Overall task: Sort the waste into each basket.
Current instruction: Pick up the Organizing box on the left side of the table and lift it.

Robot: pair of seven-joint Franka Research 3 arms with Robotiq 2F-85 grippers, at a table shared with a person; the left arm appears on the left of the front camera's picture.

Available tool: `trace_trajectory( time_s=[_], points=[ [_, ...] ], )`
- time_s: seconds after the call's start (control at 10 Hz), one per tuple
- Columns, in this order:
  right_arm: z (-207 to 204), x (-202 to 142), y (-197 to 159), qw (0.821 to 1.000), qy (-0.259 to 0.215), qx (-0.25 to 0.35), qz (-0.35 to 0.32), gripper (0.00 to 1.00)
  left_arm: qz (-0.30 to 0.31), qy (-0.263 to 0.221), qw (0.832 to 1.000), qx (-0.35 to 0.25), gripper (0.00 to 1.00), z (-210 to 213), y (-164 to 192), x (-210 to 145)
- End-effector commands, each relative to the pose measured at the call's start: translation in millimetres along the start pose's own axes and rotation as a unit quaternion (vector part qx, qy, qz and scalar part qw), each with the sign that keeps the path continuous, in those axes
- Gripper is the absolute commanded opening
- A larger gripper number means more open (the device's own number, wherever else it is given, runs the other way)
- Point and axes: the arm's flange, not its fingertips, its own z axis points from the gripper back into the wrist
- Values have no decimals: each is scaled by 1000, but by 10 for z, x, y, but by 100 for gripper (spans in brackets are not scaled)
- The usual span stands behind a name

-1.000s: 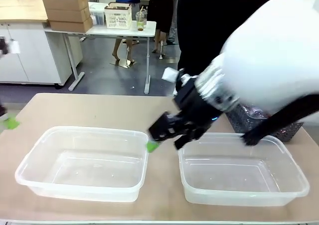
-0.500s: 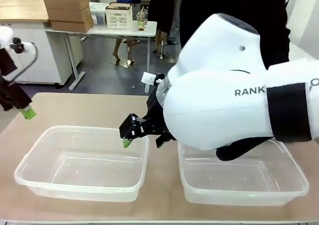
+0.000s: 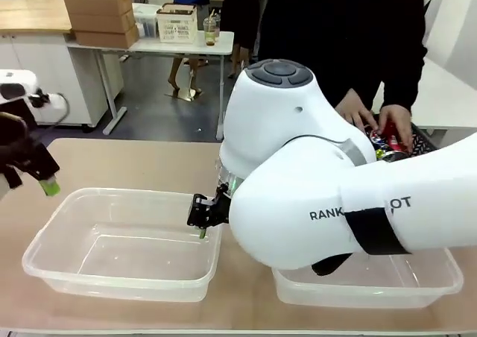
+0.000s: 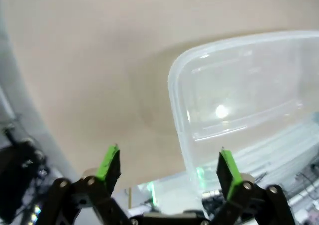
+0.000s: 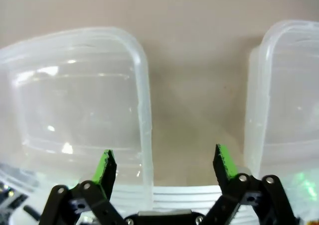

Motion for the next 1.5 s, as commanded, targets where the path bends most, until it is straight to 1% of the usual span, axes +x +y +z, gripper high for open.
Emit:
trace_trajectory(
  time_s=[0.0, 0.1, 0.2, 0.3, 0.5, 0.6, 0.7, 0.8, 0.9, 1.0, 1.1, 1.2, 1.3, 1.4],
  points=[
    [-204, 124, 295, 999, 11, -29, -35, 100, 18, 51, 998, -36, 100, -716, -69, -191],
    [-315, 135, 291, 998, 25, -42, -40, 100, 22, 65, 997, -26, 100, -906, -95, -235],
    [-369, 133, 309, 998, 27, -47, -36, 100, 23, 88, 996, -4, 100, -1077, -125, -287],
    [-412, 114, 333, 998, 32, -47, -31, 100, 25, 89, 996, -8, 100, -1149, -144, -317],
    [-538, 68, 403, 997, 51, -60, -19, 100, 35, 52, 998, 2, 100, -1147, -192, -307],
    [-535, 79, 412, 997, 50, -60, -22, 51, 50, 49, 997, 11, 100, -1139, -213, -299],
    [-519, 90, 404, 996, 54, -60, -30, 40, 38, 43, 998, 6, 40, -1115, -234, -290],
    [-481, 106, 401, 996, 53, -62, -36, 0, 33, 35, 999, 0, 40, -1099, -238, -297],
    [-428, 113, 400, 996, 47, -60, -43, 0, 31, 38, 999, 4, 0, -1101, -231, -302],
    [-389, 136, 398, 996, 37, -68, -44, 0, 32, 42, 999, 12, 35, -1106, -232, -293],
    [-354, 159, 394, 995, 38, -75, -48, 13, 29, 41, 999, 19, 0, -1094, -251, -291],
    [-308, 181, 392, 995, 30, -80, -48, 4, 28, 43, 999, 13, 0, -1086, -255, -295],
    [-309, 205, 389, 995, 20, -84, -43, 0, 28, 45, 999, 14, 0, -1086, -233, -270],
    [-357, 219, 380, 994, 30, -91, -46, 0, 31, 41, 999, 17, 0, -1051, -210, -250]
  ],
)
